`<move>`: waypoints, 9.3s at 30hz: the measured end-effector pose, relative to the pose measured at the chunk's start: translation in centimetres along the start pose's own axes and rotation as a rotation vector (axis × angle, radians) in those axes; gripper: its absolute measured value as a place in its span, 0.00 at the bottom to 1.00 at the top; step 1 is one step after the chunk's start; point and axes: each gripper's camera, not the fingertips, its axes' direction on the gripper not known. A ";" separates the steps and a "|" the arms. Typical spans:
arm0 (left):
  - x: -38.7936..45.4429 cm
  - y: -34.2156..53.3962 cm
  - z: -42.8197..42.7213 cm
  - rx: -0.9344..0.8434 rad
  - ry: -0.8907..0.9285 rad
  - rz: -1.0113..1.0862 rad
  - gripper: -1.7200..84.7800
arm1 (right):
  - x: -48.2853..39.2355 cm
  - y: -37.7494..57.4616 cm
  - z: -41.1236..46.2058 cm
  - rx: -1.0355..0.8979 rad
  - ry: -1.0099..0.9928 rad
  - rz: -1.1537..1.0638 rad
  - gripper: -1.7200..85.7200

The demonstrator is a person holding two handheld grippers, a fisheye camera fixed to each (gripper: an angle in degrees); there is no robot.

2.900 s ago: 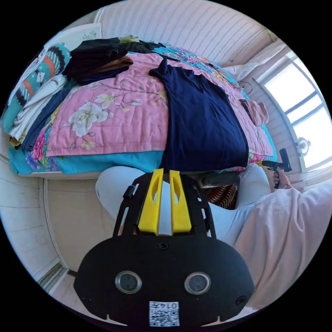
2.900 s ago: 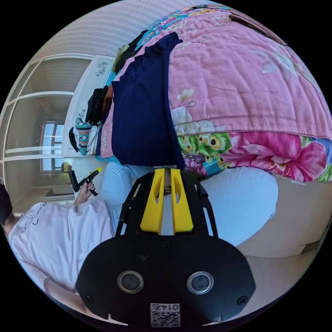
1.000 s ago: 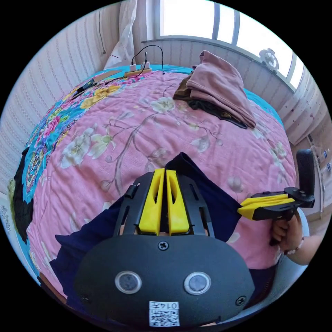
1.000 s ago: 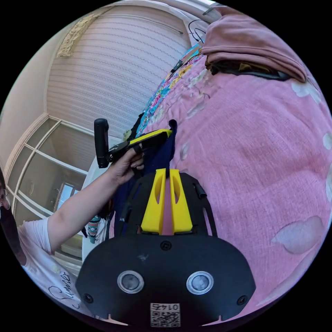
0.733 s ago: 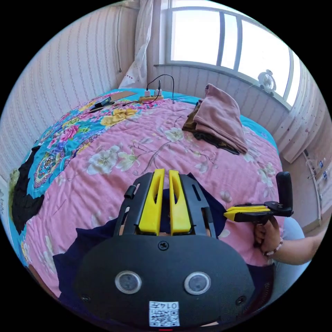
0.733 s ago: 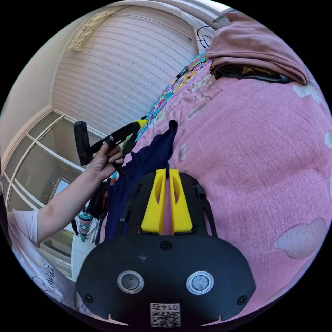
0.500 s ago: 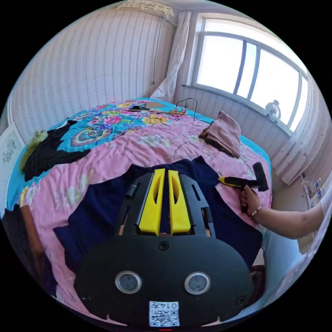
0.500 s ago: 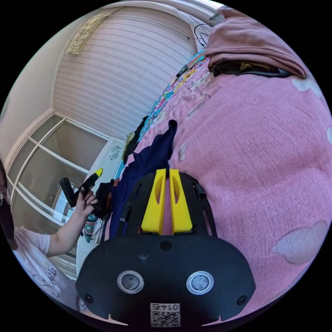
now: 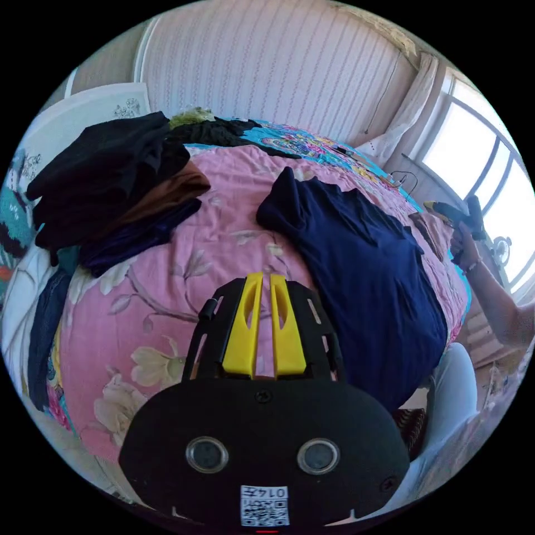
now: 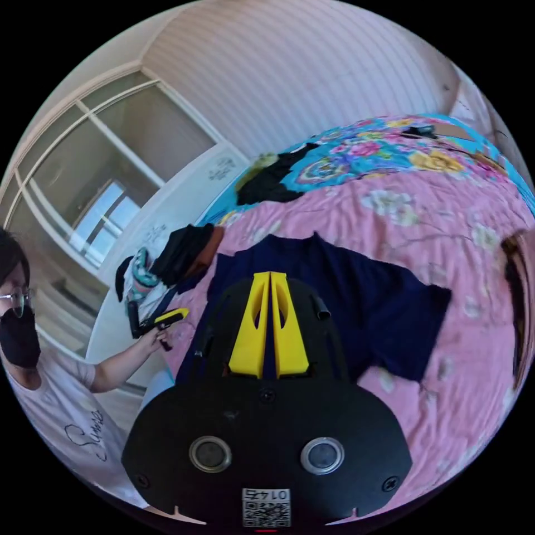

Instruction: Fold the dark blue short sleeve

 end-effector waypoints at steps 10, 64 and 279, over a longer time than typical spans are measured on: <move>-3.3 -6.3 4.8 -0.120 0.114 -0.113 0.04 | -12.9 -14.4 28.3 -0.382 -0.018 -0.218 0.08; -10.4 2.0 -15.2 0.014 -0.072 -0.133 0.04 | -30.4 -23.6 63.3 -0.729 0.246 -0.494 0.04; 4.7 -21.0 13.8 -0.145 0.032 -0.012 0.16 | 14.8 2.4 -7.6 -0.126 0.260 0.286 0.08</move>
